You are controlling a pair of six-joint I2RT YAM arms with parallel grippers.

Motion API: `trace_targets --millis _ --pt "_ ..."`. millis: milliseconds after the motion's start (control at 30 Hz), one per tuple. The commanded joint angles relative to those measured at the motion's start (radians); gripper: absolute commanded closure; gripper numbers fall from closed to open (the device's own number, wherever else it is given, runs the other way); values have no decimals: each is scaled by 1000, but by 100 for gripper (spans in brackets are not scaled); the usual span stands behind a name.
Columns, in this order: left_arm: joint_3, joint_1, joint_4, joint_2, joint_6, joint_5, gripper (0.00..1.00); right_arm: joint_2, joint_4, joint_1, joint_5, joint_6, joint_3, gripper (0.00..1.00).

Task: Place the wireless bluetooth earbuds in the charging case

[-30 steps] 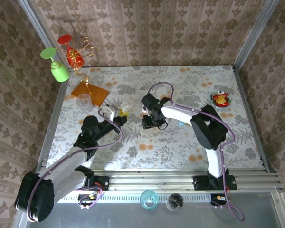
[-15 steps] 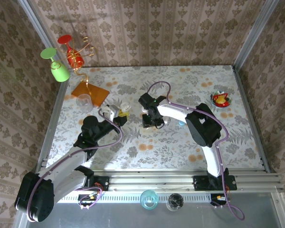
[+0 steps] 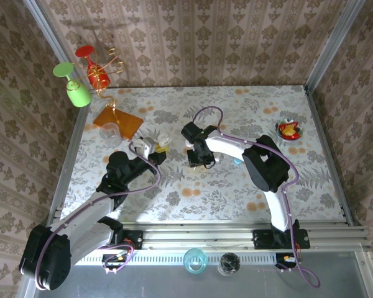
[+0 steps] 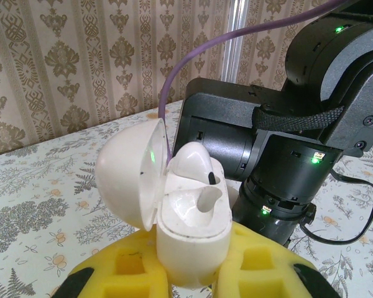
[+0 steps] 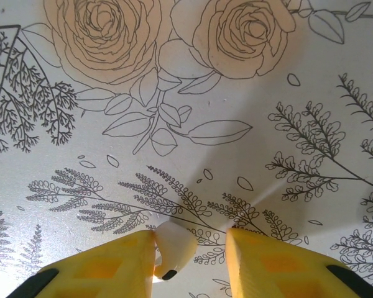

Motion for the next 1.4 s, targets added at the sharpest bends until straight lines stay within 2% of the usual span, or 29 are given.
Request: trace_targets --millis 0,233,533,833,1067,1233,1367 --pt "-9 -6 28 -20 16 4 90 2 -37 0 -4 -14 18 64" --pt "-14 -6 28 -22 15 2 90 25 -47 0 -16 -20 33 74" --pt "-11 -7 29 -10 18 4 90 -52 41 -6 -23 -10 -40 78" --pt "-2 -8 49 27 9 32 90 -284 314 -12 -17 -99 -236 78" --pt "5 -8 35 52 38 77 90 -523 511 -9 -29 -249 -390 81" --pt "18 -9 41 66 42 122 90 -672 630 -8 -88 -310 -467 81" --pt "40 -9 46 92 41 201 90 -764 670 9 -153 -352 -474 81"
